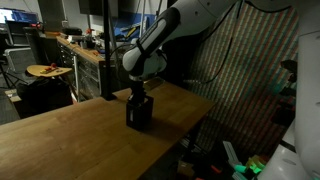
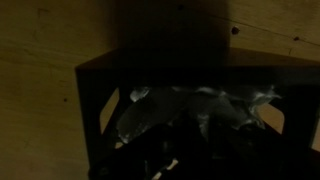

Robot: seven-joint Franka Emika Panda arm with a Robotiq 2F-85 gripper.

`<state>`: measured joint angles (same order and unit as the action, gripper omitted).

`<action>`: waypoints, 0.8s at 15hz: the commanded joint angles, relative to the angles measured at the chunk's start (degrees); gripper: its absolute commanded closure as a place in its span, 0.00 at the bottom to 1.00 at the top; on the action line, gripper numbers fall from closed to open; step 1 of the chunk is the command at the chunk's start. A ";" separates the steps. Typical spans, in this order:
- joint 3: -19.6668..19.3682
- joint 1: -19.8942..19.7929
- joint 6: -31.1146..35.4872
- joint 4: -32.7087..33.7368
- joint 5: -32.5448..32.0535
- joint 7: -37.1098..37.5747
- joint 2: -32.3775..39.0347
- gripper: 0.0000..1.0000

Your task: Put the towel in the box

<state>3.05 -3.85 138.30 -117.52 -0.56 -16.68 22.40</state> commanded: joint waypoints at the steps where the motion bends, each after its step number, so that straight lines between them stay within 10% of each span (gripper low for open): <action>1: 0.93 0.10 0.05 0.45 1.84 -0.24 1.53 0.90; 7: 1.17 -0.34 -0.38 0.78 4.10 -0.09 2.22 0.86; 8: 0.99 -0.39 -0.45 0.77 4.19 0.11 1.93 0.56; 12: 0.32 -0.85 -0.61 0.61 4.30 0.43 0.51 0.38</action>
<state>3.58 -4.22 138.32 -117.33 2.85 -16.61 23.70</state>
